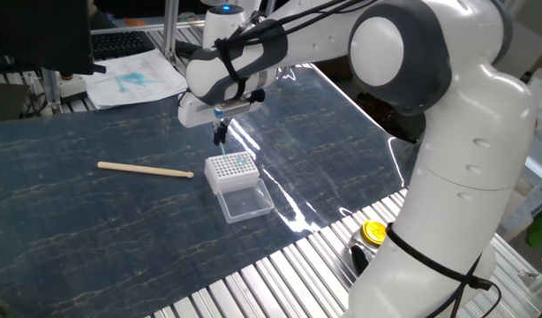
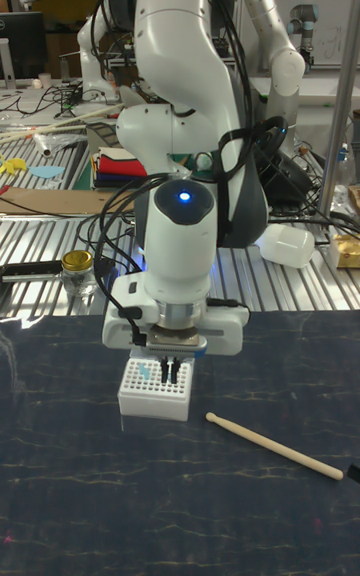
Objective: Insert a medium pipette tip into the holder for medium pipette tips
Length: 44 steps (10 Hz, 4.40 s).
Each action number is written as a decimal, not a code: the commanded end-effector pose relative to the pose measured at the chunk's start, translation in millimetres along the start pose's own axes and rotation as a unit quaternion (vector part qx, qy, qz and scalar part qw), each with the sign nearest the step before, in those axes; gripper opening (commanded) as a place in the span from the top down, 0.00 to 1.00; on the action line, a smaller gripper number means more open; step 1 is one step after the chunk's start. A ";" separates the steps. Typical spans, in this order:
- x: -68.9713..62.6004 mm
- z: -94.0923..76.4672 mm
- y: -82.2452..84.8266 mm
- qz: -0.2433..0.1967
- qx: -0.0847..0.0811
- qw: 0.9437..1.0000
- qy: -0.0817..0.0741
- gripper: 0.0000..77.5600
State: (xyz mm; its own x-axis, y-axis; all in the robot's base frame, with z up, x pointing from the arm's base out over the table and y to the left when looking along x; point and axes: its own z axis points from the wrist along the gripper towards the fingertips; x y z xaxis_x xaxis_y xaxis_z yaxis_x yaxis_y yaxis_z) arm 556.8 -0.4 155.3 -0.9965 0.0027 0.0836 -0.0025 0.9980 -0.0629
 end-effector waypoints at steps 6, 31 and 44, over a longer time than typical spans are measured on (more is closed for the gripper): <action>17.8 -25.1 -19.8 0.023 -0.022 0.996 -0.080 0.98; 23.3 8.4 -9.7 0.043 -0.031 0.988 -0.142 0.98; 28.8 18.1 -7.4 0.028 -0.022 0.991 -0.130 0.98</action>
State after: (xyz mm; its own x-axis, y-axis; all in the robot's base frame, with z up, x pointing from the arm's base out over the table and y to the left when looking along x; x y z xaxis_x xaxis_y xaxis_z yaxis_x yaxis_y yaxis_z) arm 526.3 -8.6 140.1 -0.9821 0.0516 -0.1812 0.0550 0.9984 -0.0136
